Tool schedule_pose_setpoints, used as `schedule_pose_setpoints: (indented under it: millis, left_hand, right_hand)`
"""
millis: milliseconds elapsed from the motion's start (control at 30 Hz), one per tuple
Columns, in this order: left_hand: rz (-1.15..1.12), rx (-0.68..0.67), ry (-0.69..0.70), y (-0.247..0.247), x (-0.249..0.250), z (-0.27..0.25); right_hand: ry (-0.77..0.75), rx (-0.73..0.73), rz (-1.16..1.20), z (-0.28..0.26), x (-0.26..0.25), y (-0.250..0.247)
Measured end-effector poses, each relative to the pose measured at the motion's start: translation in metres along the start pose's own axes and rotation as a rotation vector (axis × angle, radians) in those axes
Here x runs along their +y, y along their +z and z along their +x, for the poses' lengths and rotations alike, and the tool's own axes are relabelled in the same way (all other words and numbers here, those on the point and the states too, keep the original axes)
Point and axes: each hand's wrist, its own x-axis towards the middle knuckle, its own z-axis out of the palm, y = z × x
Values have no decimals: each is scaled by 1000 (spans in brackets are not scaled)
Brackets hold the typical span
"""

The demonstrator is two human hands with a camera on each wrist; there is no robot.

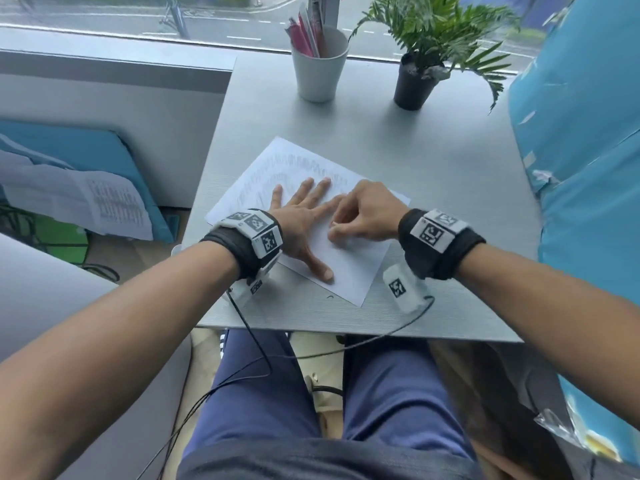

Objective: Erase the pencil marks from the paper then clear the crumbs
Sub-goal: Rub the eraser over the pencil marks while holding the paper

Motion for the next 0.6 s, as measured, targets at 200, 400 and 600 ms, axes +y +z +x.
schedule_pose_setpoints:
  millis: [200,400,600]
  left_hand:
    - [7,-7,-7,-1,2,1]
    - [-2,-4,-2,-2,3,0]
    - [-16,20,17,-3,-1,3]
  right_hand:
    - [-87,-70,-29,-10,-12,12]
    - [-12,18,10,3,-3,-2]
    - [59,122,17,18,7,-20]
